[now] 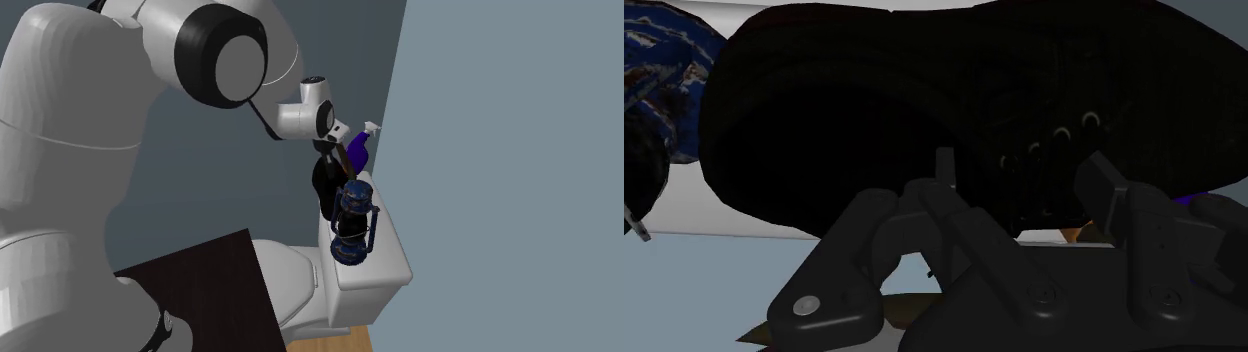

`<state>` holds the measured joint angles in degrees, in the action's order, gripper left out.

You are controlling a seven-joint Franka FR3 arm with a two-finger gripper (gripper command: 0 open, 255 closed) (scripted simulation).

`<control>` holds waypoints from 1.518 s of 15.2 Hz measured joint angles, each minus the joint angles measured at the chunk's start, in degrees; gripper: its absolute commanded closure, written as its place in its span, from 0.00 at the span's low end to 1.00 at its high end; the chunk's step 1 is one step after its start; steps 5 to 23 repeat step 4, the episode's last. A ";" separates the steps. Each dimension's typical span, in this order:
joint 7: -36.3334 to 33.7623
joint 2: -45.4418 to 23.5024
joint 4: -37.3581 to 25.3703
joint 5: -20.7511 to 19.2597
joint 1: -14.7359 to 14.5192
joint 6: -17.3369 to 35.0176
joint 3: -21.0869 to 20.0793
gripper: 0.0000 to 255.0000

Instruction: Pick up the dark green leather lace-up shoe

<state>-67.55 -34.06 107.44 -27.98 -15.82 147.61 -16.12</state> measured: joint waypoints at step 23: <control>1.06 2.10 0.19 1.24 0.71 -1.88 -1.00 1.00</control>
